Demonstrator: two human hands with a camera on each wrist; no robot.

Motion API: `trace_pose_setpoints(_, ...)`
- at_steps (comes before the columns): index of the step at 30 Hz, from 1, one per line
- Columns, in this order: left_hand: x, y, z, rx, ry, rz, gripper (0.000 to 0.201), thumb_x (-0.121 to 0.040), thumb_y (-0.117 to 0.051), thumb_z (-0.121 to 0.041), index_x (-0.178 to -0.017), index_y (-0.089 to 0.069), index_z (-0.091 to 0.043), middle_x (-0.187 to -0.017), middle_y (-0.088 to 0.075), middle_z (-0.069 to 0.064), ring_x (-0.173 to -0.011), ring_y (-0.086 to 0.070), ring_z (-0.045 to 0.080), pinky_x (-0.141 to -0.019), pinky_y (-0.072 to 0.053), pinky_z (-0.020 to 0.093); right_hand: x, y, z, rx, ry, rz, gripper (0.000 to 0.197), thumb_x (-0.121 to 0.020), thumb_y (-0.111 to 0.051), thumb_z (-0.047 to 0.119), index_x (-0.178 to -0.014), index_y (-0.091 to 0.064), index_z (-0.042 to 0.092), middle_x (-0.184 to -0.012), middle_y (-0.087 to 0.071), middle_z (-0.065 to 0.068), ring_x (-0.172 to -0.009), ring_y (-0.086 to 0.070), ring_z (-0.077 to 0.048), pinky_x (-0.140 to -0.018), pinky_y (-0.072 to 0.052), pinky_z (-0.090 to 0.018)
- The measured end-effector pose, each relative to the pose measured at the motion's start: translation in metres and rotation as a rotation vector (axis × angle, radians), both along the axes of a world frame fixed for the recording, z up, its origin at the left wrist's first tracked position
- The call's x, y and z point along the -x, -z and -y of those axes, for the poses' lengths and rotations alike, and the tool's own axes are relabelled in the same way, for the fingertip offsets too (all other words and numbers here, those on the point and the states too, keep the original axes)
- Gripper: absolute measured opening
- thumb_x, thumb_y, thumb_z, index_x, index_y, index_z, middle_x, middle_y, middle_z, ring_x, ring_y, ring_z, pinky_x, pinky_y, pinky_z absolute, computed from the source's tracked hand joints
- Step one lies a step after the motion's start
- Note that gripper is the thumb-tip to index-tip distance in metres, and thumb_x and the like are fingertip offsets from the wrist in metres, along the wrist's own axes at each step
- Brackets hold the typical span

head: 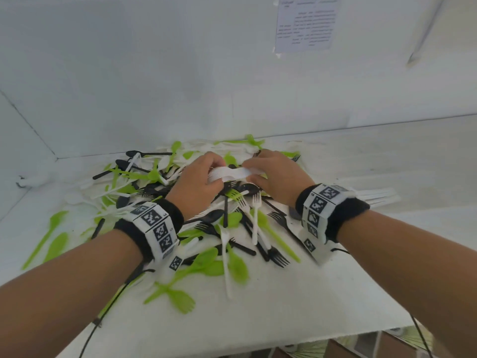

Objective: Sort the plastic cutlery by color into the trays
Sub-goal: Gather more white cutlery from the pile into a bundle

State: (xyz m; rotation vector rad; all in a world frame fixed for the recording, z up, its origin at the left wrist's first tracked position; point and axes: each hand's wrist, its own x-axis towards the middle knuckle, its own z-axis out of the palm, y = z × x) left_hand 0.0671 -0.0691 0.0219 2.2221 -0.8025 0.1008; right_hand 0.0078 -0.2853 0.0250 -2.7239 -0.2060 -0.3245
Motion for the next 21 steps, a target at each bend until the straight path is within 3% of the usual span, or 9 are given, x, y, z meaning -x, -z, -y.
trace_pose_setpoints(3, 0.008, 0.002, 0.021, 0.033, 0.018, -0.01, 0.028, -0.089, -0.065, -0.007, -0.112, -0.058, -0.021, -0.106, -0.065, -0.005, -0.094, -0.061, 0.013, -0.078, -0.047, 0.023, 0.012, 0.002, 0.016, 0.059, 0.02, 0.02, 0.032, -0.098, -0.061, 0.031, -0.129, -0.063, 0.023, -0.116, -0.06, -0.006, -0.108, -0.057, -0.029, -0.091, -0.046, -0.042)
trace_pose_setpoints(7, 0.015, 0.007, 0.05, 0.082, 0.067, -0.069, 0.03, -0.088, -0.066, -0.007, -0.111, -0.059, -0.024, -0.103, -0.066, -0.009, -0.092, -0.061, -0.001, -0.074, -0.045, 0.007, 0.028, 0.001, 0.032, 0.149, -0.019, -0.001, 0.043, -0.097, -0.059, 0.047, -0.133, -0.059, 0.024, -0.114, -0.061, -0.001, -0.103, -0.057, -0.023, -0.092, -0.041, -0.04)
trace_pose_setpoints(11, 0.019, 0.013, 0.09, 0.114, 0.18, -0.128, 0.027, -0.089, -0.068, -0.009, -0.112, -0.06, -0.021, -0.1, -0.066, -0.012, -0.085, -0.061, -0.006, -0.07, -0.045, 0.007, 0.044, 0.005, 0.057, 0.06, 0.076, -0.078, 0.032, -0.103, -0.049, 0.047, -0.127, -0.056, 0.026, -0.11, -0.06, 0.001, -0.097, -0.059, -0.023, -0.084, -0.048, -0.042)
trace_pose_setpoints(15, 0.028, 0.019, 0.138, 0.046, 0.284, -0.141, 0.022, -0.09, -0.069, -0.017, -0.11, -0.059, -0.02, -0.098, -0.067, -0.008, -0.085, -0.064, 0.005, -0.071, -0.051, 0.019, 0.069, 0.01, 0.102, 0.101, 0.18, -0.137, 0.033, -0.103, -0.049, 0.05, -0.125, -0.059, 0.029, -0.108, -0.062, 0.003, -0.096, -0.06, -0.023, -0.086, -0.049, -0.042)
trace_pose_setpoints(19, 0.045, 0.026, 0.191, -0.001, 0.369, -0.105, 0.021, -0.089, -0.069, -0.018, -0.107, -0.059, -0.02, -0.098, -0.066, -0.007, -0.087, -0.062, 0.008, -0.069, -0.048, 0.016, 0.1, 0.017, 0.148, 0.069, 0.275, -0.194, 0.034, -0.101, -0.047, 0.056, -0.125, -0.059, 0.034, -0.106, -0.061, 0.007, -0.097, -0.058, -0.018, -0.085, -0.048, -0.037)
trace_pose_setpoints(21, 0.054, 0.031, 0.217, -0.017, 0.4, -0.128, 0.021, -0.088, -0.068, -0.018, -0.106, -0.057, -0.02, -0.099, -0.065, -0.004, -0.089, -0.062, 0.011, -0.071, -0.05, 0.022, 0.113, 0.02, 0.171, 0.045, 0.301, -0.216, 0.032, -0.1, -0.049, 0.055, -0.124, -0.06, 0.036, -0.106, -0.059, 0.008, -0.096, -0.058, -0.017, -0.085, -0.047, -0.036)
